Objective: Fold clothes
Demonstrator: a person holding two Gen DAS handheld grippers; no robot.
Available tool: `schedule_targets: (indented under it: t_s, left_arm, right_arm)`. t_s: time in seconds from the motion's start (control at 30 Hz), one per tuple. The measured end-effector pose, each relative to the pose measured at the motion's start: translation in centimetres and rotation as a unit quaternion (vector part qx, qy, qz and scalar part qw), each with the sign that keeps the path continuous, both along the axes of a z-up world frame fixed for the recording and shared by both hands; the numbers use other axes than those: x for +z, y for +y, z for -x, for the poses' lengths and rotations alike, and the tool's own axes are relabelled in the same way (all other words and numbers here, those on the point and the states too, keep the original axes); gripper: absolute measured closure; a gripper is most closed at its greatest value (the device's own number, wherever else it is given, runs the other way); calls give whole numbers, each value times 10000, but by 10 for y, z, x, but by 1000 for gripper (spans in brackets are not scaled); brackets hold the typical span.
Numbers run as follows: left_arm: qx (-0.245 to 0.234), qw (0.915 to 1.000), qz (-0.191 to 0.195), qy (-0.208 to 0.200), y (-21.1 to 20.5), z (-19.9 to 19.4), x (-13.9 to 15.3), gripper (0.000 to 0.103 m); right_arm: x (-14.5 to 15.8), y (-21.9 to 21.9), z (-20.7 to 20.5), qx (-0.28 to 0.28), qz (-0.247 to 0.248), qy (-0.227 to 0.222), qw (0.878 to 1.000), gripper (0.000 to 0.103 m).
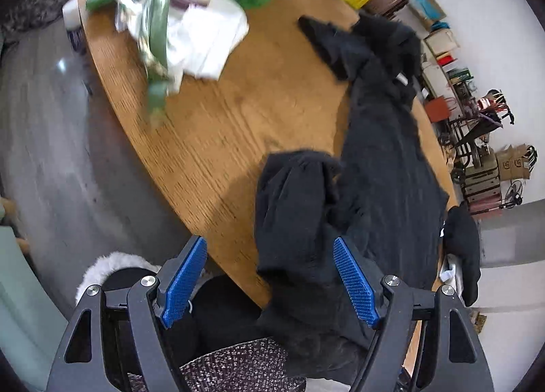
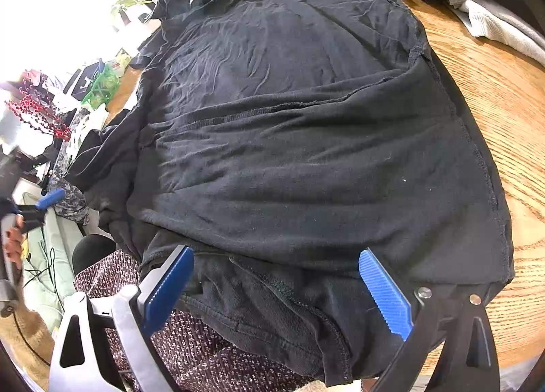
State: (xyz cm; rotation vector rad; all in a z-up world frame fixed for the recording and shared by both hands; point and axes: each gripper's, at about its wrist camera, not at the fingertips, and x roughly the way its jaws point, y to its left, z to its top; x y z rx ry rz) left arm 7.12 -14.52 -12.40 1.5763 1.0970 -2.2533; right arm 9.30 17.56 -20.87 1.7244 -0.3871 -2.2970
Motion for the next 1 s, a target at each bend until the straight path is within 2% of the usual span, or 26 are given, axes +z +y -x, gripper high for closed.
schedule_targets:
  t_s: [0.07, 0.23, 0.27, 0.3, 0.33, 0.37, 0.43, 0.57, 0.67, 0.73, 0.8, 0.93, 1.0]
  left_arm:
    - [-8, 10000, -79, 36, 2, 4, -3, 26]
    - [-208, 9997, 27, 139, 12, 17, -10, 27]
    - [-246, 9995, -2, 177, 15, 18, -11, 32]
    - [-303, 9993, -21, 198, 18, 19, -14, 44]
    - [-346, 9992, -21, 195, 21, 21, -15, 51]
    - [-387, 9991, -10, 174, 23, 22, -17, 64]
    - [-450, 9988, 56, 166, 27, 22, -20, 83]
    - [-352, 9985, 74, 423, 24, 15, -14, 91]
    - [-230, 9961, 156, 841, 19, 8, 4, 94]
    - [-203, 9922, 286, 1200, 20, 4, 22, 95]
    - [-398, 9853, 530, 1577, 32, 3, 44, 95]
    - [-1008, 9636, 1030, 2251, 73, 2, 84, 95]
    - [-1469, 9533, 1191, 2355, 105, 5, 92, 95]
  right_arm:
    - [0, 0, 0, -5, 19, -1, 10000, 3]
    - [0, 1, 0, -4, 55, 2, 10000, 2]
    - [0, 1, 0, -1, 51, -1, 10000, 2]
    - [1, 1, 0, -1, 50, -2, 10000, 2]
    - [1, 1, 0, -5, 53, -4, 10000, 2]
    - [1, 1, 0, -8, 60, -6, 10000, 2]
    - [1, 1, 0, -12, 62, -14, 10000, 2]
    - [1, 2, 1, -21, 40, -42, 10000, 4]
    - [1, 1, 1, -30, 28, -57, 10000, 4]
    - [1, 0, 2, -28, -1, -71, 10000, 4]
    - [1, 0, 1, -35, -21, -68, 10000, 4]
    - [1, 1, 1, -43, -17, -54, 10000, 4]
    - [1, 1, 1, -47, 12, -42, 10000, 3]
